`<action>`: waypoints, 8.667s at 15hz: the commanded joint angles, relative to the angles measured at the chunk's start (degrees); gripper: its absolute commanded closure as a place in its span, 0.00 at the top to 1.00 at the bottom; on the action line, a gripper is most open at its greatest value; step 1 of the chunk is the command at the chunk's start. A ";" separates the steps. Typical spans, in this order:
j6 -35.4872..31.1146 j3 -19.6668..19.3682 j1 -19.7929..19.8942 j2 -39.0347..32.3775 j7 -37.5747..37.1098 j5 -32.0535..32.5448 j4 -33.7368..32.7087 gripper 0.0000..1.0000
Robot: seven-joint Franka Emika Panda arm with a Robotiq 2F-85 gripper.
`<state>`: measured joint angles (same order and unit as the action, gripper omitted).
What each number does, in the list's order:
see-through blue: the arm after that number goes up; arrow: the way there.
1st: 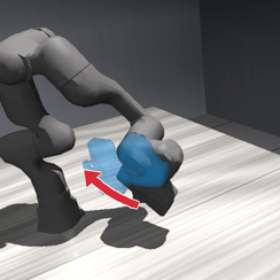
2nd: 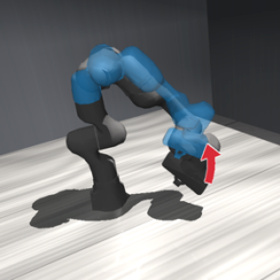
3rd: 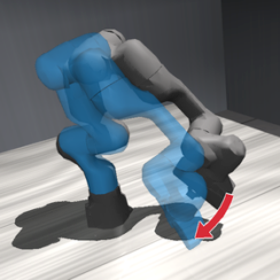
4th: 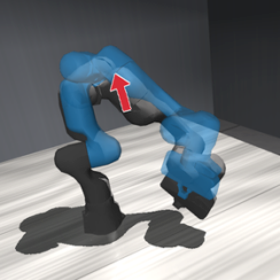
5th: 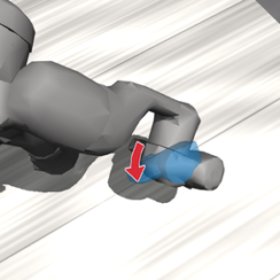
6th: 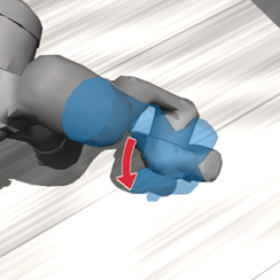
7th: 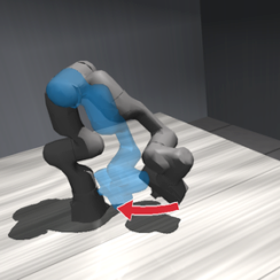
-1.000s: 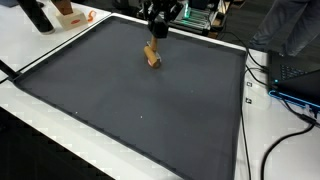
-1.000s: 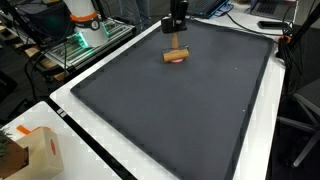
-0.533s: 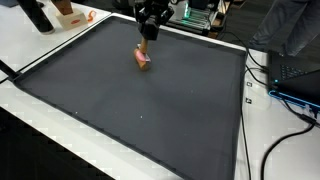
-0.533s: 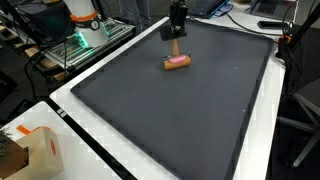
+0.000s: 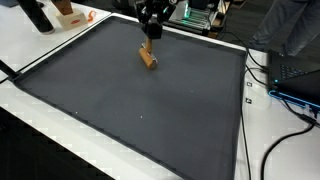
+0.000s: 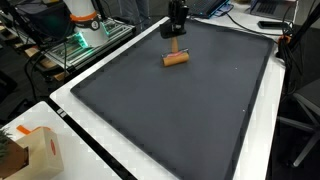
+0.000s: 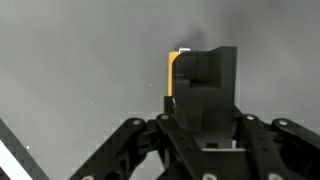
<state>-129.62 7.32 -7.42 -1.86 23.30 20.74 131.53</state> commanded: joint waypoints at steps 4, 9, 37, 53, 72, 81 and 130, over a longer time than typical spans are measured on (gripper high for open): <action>0.70 0.75 -0.43 2.80 9.04 -8.04 3.50 0.23; 3.72 0.93 -0.86 3.93 8.34 -5.89 4.65 0.23; 11.90 2.77 -2.60 4.27 2.18 1.25 3.95 0.23; 3.81 1.35 -2.18 9.72 4.02 -5.56 5.14 0.23; -2.99 -0.52 0.88 6.71 -3.61 6.42 9.91 0.23; -0.97 -2.47 3.09 10.67 -3.63 7.10 13.90 0.23; -12.66 -2.72 -2.36 11.92 33.55 -28.45 17.14 0.23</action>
<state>-146.31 5.51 -11.96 6.52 57.79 -13.00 144.05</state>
